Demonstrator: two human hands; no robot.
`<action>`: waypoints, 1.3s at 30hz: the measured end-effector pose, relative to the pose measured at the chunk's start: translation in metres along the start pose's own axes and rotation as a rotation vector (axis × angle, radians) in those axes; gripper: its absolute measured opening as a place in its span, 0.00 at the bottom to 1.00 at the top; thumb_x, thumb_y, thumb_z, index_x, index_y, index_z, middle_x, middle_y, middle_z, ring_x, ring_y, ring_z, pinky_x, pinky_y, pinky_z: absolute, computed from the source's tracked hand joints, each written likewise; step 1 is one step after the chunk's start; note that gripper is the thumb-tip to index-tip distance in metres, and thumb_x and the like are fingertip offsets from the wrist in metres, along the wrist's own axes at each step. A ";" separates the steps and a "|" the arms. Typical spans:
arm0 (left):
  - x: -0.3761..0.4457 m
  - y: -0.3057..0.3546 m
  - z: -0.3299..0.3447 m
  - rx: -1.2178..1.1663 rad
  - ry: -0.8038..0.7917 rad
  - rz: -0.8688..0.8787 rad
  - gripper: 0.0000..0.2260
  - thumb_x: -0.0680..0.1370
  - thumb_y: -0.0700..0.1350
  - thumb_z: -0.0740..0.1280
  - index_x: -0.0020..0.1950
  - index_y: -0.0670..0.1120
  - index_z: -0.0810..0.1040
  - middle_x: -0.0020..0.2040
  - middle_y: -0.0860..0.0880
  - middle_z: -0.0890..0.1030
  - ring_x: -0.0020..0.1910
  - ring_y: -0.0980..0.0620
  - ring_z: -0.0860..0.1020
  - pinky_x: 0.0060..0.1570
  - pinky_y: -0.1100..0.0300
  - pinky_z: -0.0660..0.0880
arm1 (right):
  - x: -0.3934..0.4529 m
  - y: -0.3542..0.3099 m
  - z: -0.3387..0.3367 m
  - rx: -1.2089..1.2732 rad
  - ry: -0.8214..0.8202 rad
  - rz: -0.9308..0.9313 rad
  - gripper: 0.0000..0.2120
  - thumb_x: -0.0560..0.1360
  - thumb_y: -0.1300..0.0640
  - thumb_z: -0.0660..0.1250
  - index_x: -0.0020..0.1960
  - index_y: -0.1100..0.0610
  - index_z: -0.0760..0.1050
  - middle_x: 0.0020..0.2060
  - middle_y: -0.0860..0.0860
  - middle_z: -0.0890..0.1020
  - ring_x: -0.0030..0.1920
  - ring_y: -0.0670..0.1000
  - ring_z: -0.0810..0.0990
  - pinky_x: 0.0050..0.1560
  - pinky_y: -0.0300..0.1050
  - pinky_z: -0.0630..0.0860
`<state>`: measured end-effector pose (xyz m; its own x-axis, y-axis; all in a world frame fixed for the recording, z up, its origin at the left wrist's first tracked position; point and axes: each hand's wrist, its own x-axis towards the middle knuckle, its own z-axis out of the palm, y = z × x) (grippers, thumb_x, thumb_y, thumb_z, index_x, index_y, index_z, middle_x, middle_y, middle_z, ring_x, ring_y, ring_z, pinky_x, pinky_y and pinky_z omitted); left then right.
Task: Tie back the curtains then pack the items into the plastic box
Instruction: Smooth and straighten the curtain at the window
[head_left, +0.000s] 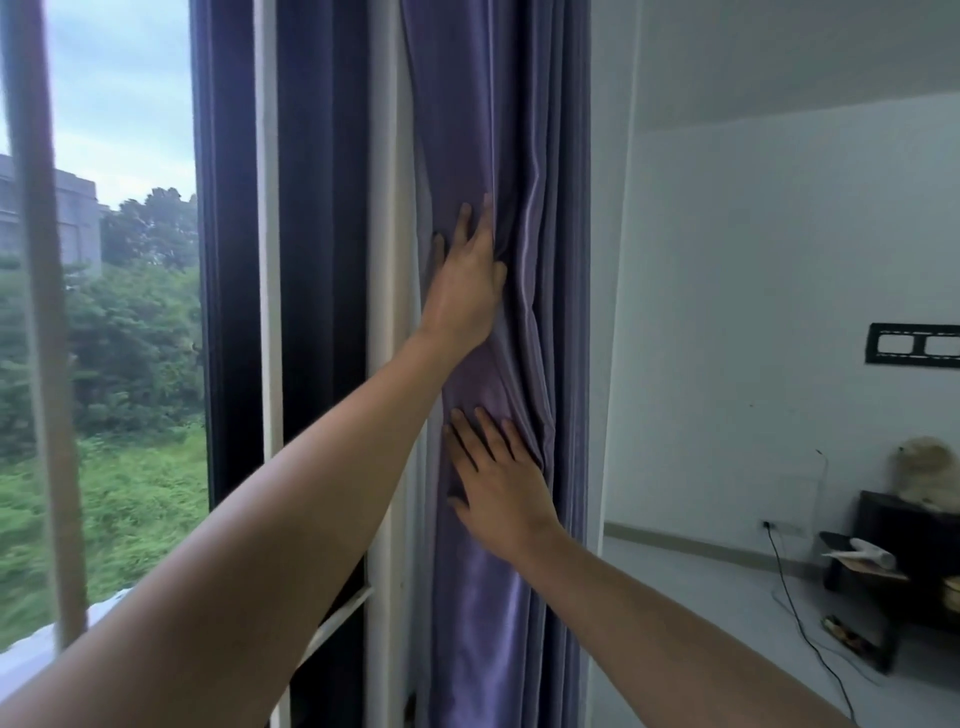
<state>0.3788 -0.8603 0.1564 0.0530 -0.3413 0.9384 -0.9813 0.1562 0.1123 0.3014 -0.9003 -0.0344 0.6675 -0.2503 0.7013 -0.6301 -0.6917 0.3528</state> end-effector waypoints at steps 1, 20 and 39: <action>-0.002 0.001 -0.002 -0.015 -0.007 -0.006 0.28 0.79 0.36 0.54 0.78 0.43 0.49 0.76 0.39 0.58 0.77 0.47 0.48 0.75 0.48 0.45 | -0.002 -0.002 -0.002 0.005 0.002 0.001 0.38 0.70 0.42 0.68 0.75 0.57 0.62 0.75 0.53 0.63 0.76 0.56 0.59 0.75 0.55 0.50; -0.120 0.031 -0.076 0.176 -0.341 -0.079 0.30 0.81 0.60 0.45 0.77 0.47 0.37 0.78 0.51 0.38 0.76 0.52 0.38 0.75 0.49 0.40 | -0.092 -0.076 -0.030 0.165 -0.034 -0.117 0.31 0.74 0.44 0.62 0.72 0.58 0.67 0.72 0.58 0.69 0.73 0.57 0.65 0.74 0.57 0.58; -0.292 0.129 -0.232 0.413 -0.516 -0.305 0.34 0.77 0.65 0.43 0.77 0.50 0.37 0.77 0.51 0.39 0.76 0.49 0.40 0.75 0.44 0.43 | -0.289 -0.139 -0.149 0.474 -0.106 -0.353 0.25 0.71 0.51 0.63 0.68 0.50 0.71 0.67 0.54 0.75 0.67 0.53 0.73 0.68 0.54 0.70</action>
<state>0.2792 -0.5257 -0.0277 0.3412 -0.7235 0.6001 -0.9320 -0.3435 0.1159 0.1371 -0.6303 -0.1936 0.8556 0.0006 0.5176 -0.1334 -0.9660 0.2215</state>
